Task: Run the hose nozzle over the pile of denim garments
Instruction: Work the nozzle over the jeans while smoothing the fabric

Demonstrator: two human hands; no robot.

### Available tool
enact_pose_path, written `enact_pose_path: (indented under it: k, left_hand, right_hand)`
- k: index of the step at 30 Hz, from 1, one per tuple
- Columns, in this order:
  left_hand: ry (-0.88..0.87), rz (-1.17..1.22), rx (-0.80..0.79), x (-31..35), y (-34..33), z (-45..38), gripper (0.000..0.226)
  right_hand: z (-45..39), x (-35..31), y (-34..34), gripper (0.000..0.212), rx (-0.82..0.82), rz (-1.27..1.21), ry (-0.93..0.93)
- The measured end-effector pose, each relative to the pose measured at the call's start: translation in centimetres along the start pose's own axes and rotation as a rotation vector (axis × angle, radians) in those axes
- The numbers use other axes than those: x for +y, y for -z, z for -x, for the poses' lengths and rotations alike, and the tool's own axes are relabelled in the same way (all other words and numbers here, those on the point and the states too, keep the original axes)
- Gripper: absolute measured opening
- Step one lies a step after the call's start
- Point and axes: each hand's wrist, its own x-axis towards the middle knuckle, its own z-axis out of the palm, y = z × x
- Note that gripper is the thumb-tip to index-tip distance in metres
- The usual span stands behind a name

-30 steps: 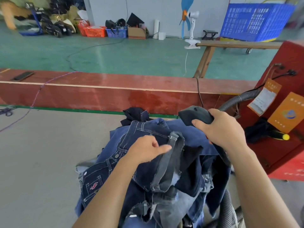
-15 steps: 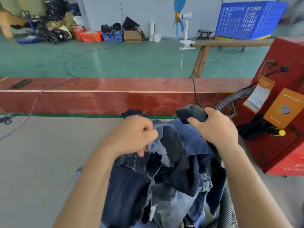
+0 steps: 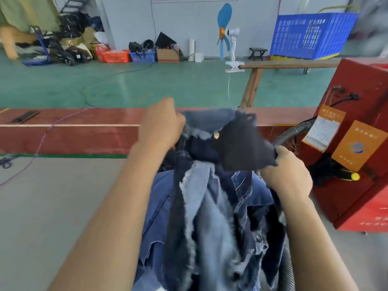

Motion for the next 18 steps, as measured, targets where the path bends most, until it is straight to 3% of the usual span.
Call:
enact_pose_path:
  k: [3,5,8,11,13,15,18]
  left_hand:
    - [0.209,0.336,-0.270,-1.5,-7.2,1.9,0.030]
    - [0.265,0.423,-0.453,-2.3,-10.7,4.3,0.052]
    - [0.317,0.446,-0.303,-3.5,-12.5,6.2,0.062]
    - [0.613,0.266,-0.165,-4.7,-12.0,6.4,0.065]
    - [0.725,0.310,-0.272,-4.8,-10.8,6.4,0.069]
    - [0.740,0.317,-0.399,-4.9,-10.0,6.0,0.053]
    - [0.700,0.483,-0.521,-5.8,-9.8,6.4,0.061]
  right_hand:
    - [-0.4,0.6,-0.2,0.031,-0.021,0.116,0.016]
    - [-0.5,0.8,-0.3,0.035,-0.034,0.157,0.015]
    - [-0.8,1.2,-0.5,0.035,-0.018,0.157,0.018]
    - [-0.7,0.9,-0.5,0.031,-0.021,0.128,0.034]
    - [-0.5,0.7,-0.6,0.031,-0.053,0.115,0.051]
    - [-0.4,0.5,-0.8,0.031,-0.082,0.099,0.053]
    - [-0.2,0.1,-1.0,0.033,-0.073,0.109,0.083]
